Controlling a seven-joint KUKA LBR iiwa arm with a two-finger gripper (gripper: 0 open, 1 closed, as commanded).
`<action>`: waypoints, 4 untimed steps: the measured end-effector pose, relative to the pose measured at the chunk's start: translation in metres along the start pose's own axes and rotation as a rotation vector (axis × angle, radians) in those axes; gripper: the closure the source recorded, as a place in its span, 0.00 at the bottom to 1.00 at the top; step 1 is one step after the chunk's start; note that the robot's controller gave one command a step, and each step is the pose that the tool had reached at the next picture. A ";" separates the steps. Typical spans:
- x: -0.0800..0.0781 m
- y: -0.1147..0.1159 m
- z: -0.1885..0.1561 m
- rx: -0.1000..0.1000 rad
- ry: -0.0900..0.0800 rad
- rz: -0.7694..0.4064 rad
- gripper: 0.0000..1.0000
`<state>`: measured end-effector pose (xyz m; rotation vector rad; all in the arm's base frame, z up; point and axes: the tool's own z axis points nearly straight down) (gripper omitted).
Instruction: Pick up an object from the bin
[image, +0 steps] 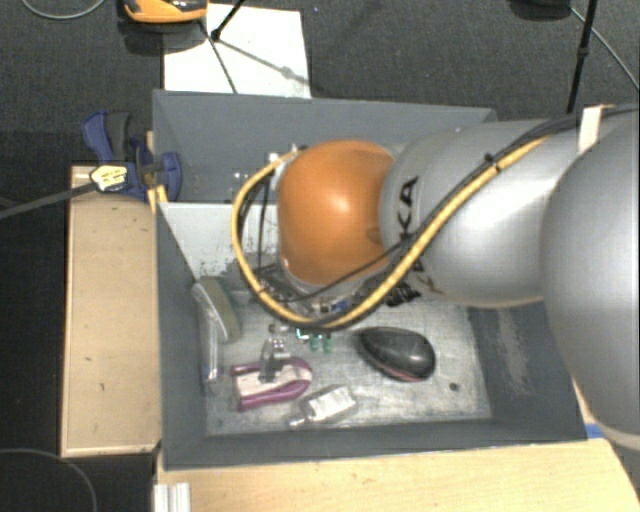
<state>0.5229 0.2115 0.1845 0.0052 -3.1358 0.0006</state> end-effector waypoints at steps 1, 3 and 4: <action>0.009 -0.096 0.113 -0.005 -0.023 0.020 0.00; 0.040 -0.042 0.112 -0.004 -0.017 -0.062 1.00; 0.021 -0.079 -0.027 0.002 -0.011 -0.574 1.00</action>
Offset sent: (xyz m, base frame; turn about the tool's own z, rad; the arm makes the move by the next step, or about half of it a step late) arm -0.0144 -0.0936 -0.1144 0.0123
